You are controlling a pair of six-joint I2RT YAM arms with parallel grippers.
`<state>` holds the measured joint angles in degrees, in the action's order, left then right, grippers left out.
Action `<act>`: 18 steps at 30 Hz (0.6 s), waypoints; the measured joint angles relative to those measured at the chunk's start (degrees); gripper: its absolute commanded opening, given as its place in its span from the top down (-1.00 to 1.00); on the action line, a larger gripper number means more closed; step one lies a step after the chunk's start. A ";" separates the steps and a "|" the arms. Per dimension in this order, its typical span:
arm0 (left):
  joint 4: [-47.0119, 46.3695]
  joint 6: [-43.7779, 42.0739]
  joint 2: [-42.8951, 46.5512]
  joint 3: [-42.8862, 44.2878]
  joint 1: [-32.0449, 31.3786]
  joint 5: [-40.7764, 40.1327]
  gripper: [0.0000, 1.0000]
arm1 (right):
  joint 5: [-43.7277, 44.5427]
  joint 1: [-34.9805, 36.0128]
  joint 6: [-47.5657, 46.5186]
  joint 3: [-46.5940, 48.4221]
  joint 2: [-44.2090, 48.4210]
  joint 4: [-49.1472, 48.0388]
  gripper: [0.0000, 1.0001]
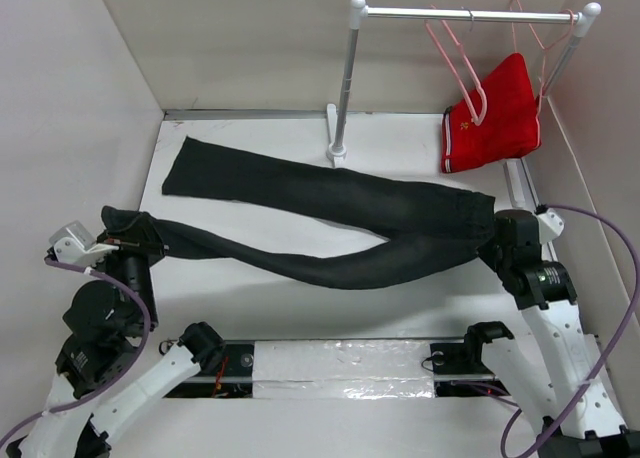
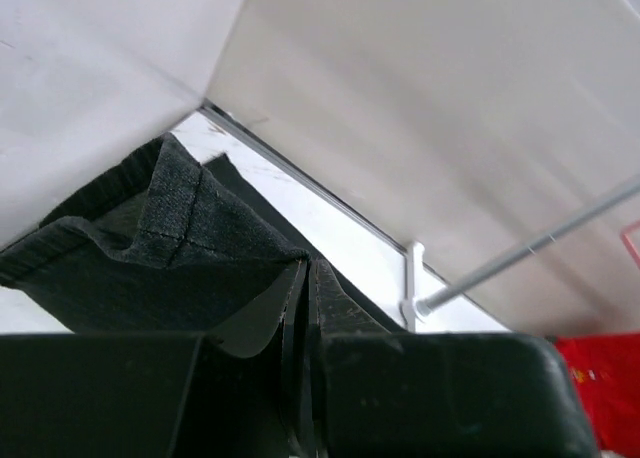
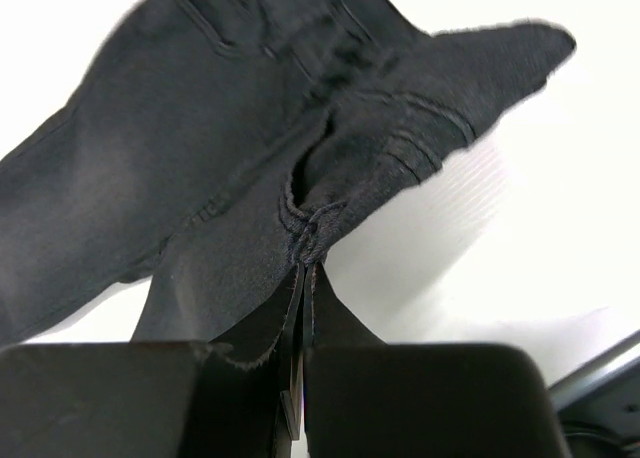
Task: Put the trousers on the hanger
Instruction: Fold the trousers at the center of the board.
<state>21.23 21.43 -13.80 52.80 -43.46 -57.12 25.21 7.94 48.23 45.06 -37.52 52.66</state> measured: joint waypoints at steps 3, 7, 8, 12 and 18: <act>-1.92 -1.14 -2.36 0.20 0.00 -3.21 1.00 | -0.07 -0.79 -4.61 1.55 -0.13 -0.72 1.00; -5.95 -3.19 -7.39 -0.70 0.07 -6.95 1.00 | -0.90 -2.80 -10.71 1.57 -2.67 -6.27 1.00; -7.26 -4.07 -9.55 -0.72 0.07 -7.96 1.00 | -1.25 -3.06 -12.07 1.57 -4.26 -8.72 1.00; -16.59 -9.44 -20.04 -1.09 0.92 -12.28 1.00 | -3.61 -3.17 -16.55 2.29 -13.90 -19.26 1.00; -16.76 -3.93 -36.83 -1.05 22.71 -3.63 1.00 | -6.49 -3.30 -21.53 4.61 -26.69 -30.95 1.00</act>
<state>4.47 17.50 -50.63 51.75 -20.75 -60.75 18.72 4.64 26.70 49.67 -64.20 21.71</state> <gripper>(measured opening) 0.007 0.010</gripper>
